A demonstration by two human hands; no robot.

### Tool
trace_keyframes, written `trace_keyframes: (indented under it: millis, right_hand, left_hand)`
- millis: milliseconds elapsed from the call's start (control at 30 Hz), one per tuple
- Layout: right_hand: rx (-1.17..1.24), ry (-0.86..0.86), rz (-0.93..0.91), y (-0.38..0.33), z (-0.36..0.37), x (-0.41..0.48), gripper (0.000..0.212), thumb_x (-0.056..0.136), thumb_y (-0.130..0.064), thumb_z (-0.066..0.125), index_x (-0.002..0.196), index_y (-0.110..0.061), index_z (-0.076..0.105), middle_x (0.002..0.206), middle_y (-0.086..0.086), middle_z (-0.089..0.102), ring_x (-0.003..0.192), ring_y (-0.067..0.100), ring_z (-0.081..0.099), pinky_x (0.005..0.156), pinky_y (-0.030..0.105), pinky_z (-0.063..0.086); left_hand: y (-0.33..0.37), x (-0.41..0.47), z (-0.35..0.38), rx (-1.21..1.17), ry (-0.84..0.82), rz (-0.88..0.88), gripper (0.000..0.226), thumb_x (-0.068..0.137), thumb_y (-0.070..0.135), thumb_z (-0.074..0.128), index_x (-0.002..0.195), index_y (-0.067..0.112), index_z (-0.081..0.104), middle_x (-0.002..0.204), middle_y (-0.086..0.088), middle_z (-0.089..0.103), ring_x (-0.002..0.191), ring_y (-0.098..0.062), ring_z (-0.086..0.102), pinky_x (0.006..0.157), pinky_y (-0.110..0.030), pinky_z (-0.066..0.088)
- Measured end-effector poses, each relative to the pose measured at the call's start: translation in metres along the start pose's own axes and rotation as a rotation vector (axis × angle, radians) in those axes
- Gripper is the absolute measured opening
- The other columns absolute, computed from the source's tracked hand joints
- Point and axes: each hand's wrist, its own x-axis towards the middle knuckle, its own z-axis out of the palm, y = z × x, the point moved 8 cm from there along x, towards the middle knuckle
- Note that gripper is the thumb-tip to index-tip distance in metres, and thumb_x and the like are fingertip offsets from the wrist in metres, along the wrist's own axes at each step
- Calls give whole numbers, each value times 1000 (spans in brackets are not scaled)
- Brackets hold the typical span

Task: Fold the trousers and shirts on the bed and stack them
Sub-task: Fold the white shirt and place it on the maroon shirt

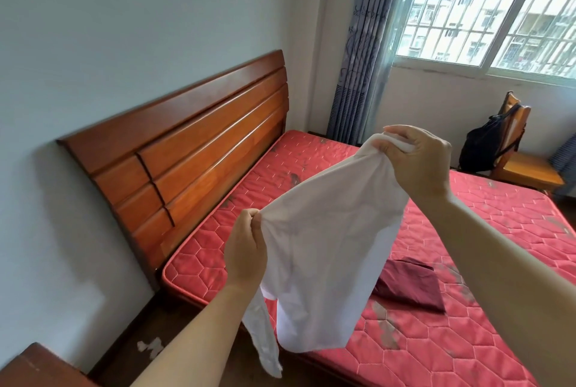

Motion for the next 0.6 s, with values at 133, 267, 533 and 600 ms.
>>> trace_keyframes:
  millis: [133,267,533,600]
  right_hand:
    - [6,6,31,3,-6,0,22,75,-29,76,92,-17,74,86,-13,66,83,-2,59,79,3,39]
    - [-4,-6,56,8,-6,1,23,74,-32,76,93,-18,74,86,-12,67,84,0,60,81,6,42]
    - [-25,-31,44,10,2,-7,22,75,-30,76,92,-16,74,86,-12,65,83,0,58,80,4,40]
    - [-19,-26,60,16,-3,-14,22,75,-33,75,91,-18,74,86,-12,66,84,0,60,82,11,45]
  left_hand:
    - [-3,-3,2,32,-134,95,26,90,52,44,93,27,51,73,18,54,66,-2,55,58,-25,49]
    - [-13,-12,5,85,-214,120,22,89,51,50,92,30,54,75,19,55,71,2,56,58,-13,43]
    - [-29,-32,0,18,-204,31,13,98,35,42,95,30,53,84,18,59,81,0,58,68,-20,48]
    - [-28,-38,1,-7,-183,6,15,99,31,37,96,29,51,85,15,57,82,-5,57,69,-21,46]
